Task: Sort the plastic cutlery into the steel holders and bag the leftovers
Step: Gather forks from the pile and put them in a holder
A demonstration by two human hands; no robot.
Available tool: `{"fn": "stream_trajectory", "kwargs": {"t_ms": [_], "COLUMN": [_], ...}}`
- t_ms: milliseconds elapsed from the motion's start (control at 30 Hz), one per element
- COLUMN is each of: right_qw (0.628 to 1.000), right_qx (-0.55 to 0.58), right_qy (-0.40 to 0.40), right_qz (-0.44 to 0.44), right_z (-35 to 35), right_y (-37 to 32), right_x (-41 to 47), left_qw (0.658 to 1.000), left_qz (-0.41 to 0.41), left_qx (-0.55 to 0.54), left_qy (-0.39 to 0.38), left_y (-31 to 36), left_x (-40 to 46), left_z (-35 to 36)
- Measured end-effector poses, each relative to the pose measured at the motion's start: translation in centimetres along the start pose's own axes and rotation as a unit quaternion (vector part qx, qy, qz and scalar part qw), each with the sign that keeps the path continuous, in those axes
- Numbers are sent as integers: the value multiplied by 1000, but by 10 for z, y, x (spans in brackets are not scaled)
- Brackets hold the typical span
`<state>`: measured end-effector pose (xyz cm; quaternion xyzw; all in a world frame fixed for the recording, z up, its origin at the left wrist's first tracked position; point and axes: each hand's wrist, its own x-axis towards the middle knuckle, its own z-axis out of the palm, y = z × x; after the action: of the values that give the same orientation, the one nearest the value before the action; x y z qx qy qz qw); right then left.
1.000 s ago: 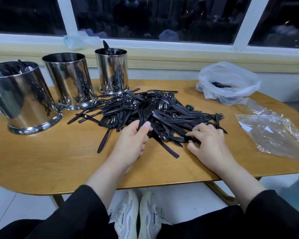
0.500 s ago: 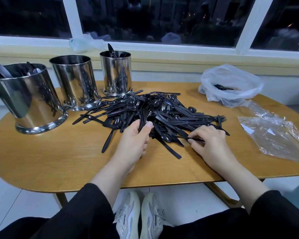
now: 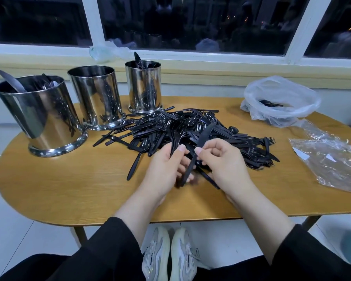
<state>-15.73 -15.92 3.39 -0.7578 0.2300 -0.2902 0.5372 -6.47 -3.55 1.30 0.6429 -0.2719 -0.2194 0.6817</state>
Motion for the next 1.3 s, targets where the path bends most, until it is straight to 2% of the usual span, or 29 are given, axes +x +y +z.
{"fn": "stream_trajectory", "kwargs": {"t_ms": [167,267,400,600,967,1100,1200,1300], "right_qw": [1000,990,919,869,866,905,946,963], "right_qx": [-10,-123,-367,-489,-491,-400,-293,-231], "right_qy": [-1,52,100,63,73,117,130,131], "right_qz": [-2,-54,-105,-52,-55,-84,-55,-48], "right_z": [4,-12,-39,-38,-39,-42,-47,-49], "right_y": [-1,13,47,56,58,58,53,49], "right_x": [5,10,15,17,14,14,11,9], "left_qw": [1000,1000,998,996,996,996,995,995], "left_qz": [4,-7,-17,-30,-31,-33,-36,-34], "left_qx": [0,-30,-52,-86,-86,-85,-84,-86], "left_qy": [-16,-4,16,19,21,24,29,31], "left_y": [-2,-4,-3,-4,-4,-4,-3,-2], "left_x": [1,3,7,8,7,6,5,5], "left_z": [-3,-5,-8,-10,-10,-9,-8,-8]}}
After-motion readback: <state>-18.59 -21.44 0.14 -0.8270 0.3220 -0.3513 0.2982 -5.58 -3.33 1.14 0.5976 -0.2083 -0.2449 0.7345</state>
